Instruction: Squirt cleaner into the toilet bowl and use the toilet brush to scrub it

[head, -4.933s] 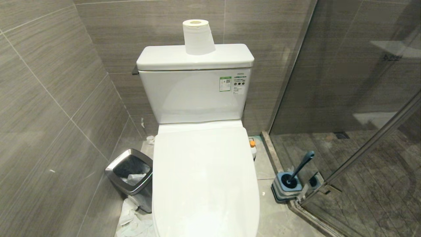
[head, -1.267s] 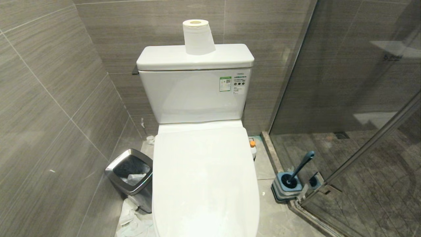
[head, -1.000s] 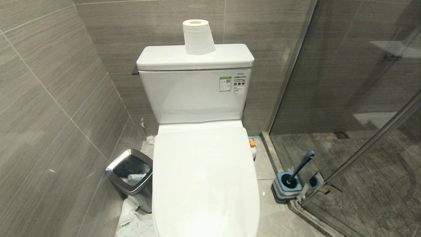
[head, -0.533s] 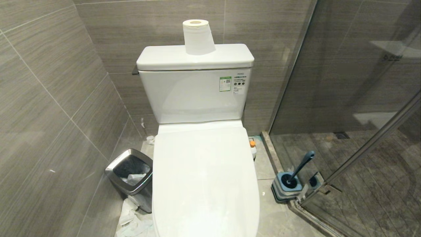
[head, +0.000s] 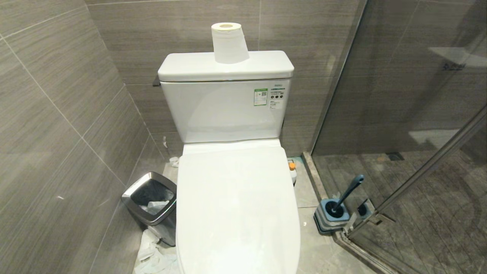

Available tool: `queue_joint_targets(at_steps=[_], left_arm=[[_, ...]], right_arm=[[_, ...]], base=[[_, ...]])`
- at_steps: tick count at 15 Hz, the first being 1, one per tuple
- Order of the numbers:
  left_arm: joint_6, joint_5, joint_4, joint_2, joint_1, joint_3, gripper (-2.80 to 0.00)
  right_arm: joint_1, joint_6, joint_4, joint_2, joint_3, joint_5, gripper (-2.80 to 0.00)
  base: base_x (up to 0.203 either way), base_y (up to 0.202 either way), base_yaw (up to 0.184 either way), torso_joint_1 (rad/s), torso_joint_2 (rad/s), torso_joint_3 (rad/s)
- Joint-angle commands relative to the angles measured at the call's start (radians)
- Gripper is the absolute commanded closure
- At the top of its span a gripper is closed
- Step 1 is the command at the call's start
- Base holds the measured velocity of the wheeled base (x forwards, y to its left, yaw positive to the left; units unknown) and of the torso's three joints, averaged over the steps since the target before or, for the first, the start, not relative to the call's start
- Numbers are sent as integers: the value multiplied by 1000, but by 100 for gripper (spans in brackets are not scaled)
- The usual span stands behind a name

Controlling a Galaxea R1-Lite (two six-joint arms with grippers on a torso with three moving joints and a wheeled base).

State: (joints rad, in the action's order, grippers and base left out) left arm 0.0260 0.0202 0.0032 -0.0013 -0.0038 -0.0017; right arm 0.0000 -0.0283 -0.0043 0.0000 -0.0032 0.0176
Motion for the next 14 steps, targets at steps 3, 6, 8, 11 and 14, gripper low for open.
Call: queue_joint_targets(at_steps=[3, 6, 8, 11, 14], left_arm=[[0, 0, 0, 1, -1, 0, 0], [0, 1, 0, 1, -1, 0, 0], [0, 1, 1, 1, -1, 0, 0], [0, 0, 0, 1, -1, 0, 0], [0, 1, 0, 1, -1, 0, 0]], right_arm=[[0, -1, 0, 2, 0, 1, 0], [0, -1, 0, 2, 0, 0, 0], [0, -1, 0, 2, 0, -1, 0], [0, -1, 0, 2, 0, 1, 0], [0, -1, 0, 2, 0, -1, 0]], base=[[0, 0, 0, 0, 0, 0], [0, 0, 0, 0, 0, 0], [0, 0, 0, 0, 0, 0], [0, 0, 0, 0, 0, 0], [0, 0, 0, 0, 0, 0]])
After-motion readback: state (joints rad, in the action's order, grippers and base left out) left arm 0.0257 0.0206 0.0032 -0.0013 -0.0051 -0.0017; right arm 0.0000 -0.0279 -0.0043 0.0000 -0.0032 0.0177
